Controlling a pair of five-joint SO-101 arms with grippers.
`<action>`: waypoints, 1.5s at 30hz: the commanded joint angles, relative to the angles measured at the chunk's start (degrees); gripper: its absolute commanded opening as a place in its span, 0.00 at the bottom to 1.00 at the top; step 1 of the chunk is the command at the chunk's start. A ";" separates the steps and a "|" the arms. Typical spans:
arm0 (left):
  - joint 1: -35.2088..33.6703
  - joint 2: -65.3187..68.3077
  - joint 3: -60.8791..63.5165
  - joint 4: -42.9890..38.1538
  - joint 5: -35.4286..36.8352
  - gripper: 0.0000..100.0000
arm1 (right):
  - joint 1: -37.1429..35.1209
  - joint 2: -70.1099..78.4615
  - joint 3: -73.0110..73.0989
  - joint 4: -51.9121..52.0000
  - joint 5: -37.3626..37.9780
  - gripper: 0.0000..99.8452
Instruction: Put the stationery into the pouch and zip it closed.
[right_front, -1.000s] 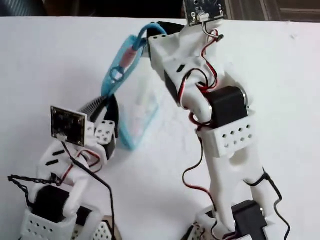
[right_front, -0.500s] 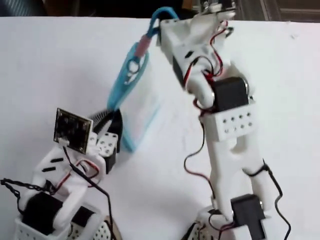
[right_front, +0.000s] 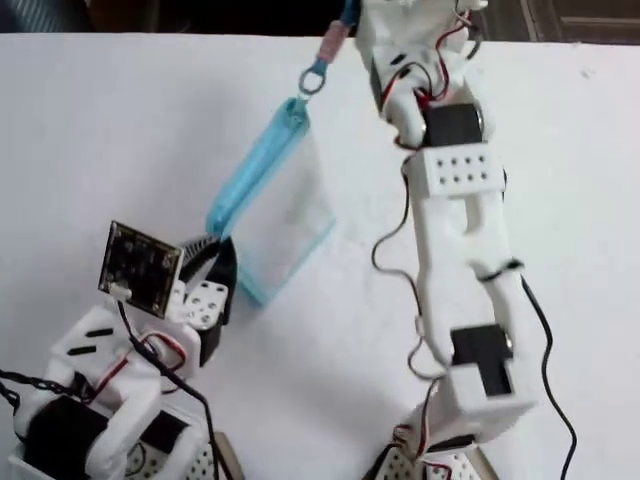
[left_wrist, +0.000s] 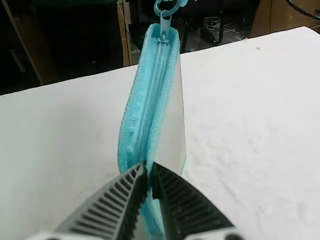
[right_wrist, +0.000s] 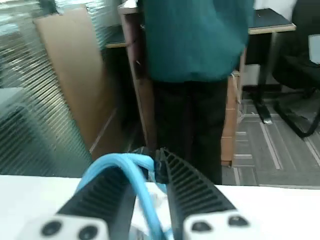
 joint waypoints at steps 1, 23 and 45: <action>-0.22 0.66 -1.41 1.49 -0.44 0.02 | 4.79 4.26 -10.55 -0.40 -0.97 0.02; -20.26 0.92 7.03 -20.04 -3.34 0.02 | -23.78 -4.62 -28.57 70.73 31.82 0.43; -32.92 0.66 38.07 -31.74 -8.53 0.02 | -14.20 -70.37 57.41 66.07 37.71 0.43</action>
